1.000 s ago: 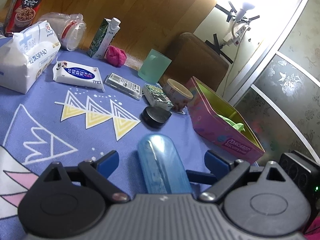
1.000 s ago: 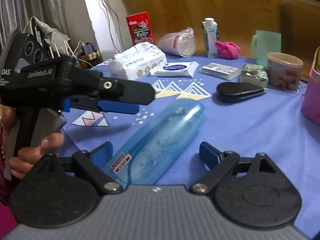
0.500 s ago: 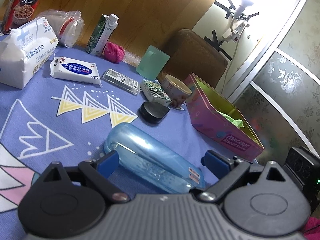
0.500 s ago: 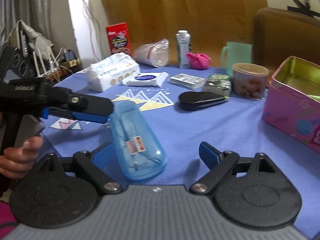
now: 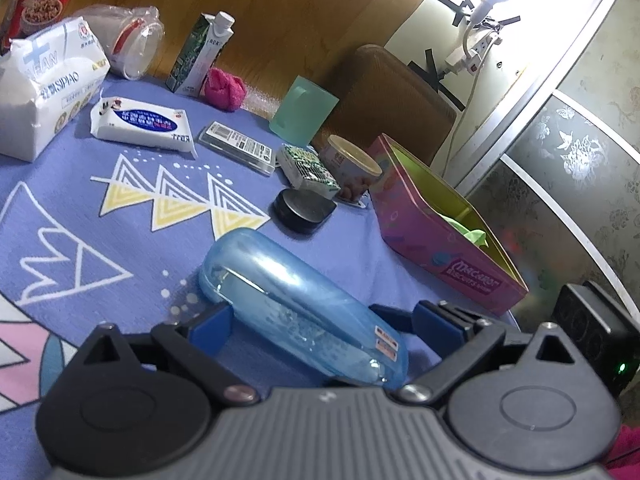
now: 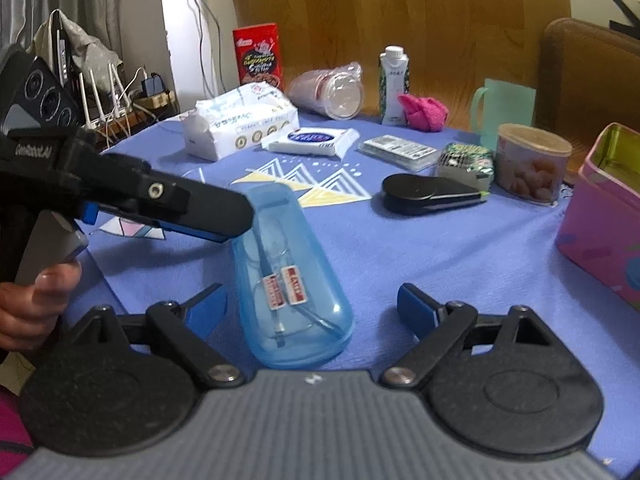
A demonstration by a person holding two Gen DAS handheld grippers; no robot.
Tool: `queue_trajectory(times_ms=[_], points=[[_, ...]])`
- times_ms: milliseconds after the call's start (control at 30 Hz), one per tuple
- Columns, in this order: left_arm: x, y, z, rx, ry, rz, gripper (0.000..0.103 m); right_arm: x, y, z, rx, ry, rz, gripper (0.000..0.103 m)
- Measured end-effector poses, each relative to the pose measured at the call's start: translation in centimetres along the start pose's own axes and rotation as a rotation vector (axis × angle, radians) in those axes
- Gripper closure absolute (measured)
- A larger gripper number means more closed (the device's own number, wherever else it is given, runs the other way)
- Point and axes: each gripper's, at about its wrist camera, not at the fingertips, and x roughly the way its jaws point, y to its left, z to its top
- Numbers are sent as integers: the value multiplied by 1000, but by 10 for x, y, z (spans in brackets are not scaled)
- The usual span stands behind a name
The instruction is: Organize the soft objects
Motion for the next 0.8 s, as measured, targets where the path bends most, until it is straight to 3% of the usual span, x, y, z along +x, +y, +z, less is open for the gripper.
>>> queue_trajectory(times_ms=[33,100,167,267,400,533,800], points=[[2,1,0,-6,5,-4,3,2,2,0,-5,8,1,22],[7,2,0,-18,17,-13,3,3,5,0,-30,5,-8,40],[12,3,0,-27,23,-19,5,3,8,1,-35,4,-2,43],[17,1,1,-22,29,-13,19,2,9,0,-25,-2,13,47],[20,-4,4,-13,35,-2,35,-1,9,-1,-8,-22,-4,47],[24,-14,12,9,35,-10,35,-7,4,0,8,-57,-30,47],[41,-64,41,151,16,-27,34,-32,-14,8,45,-181,-109,47]])
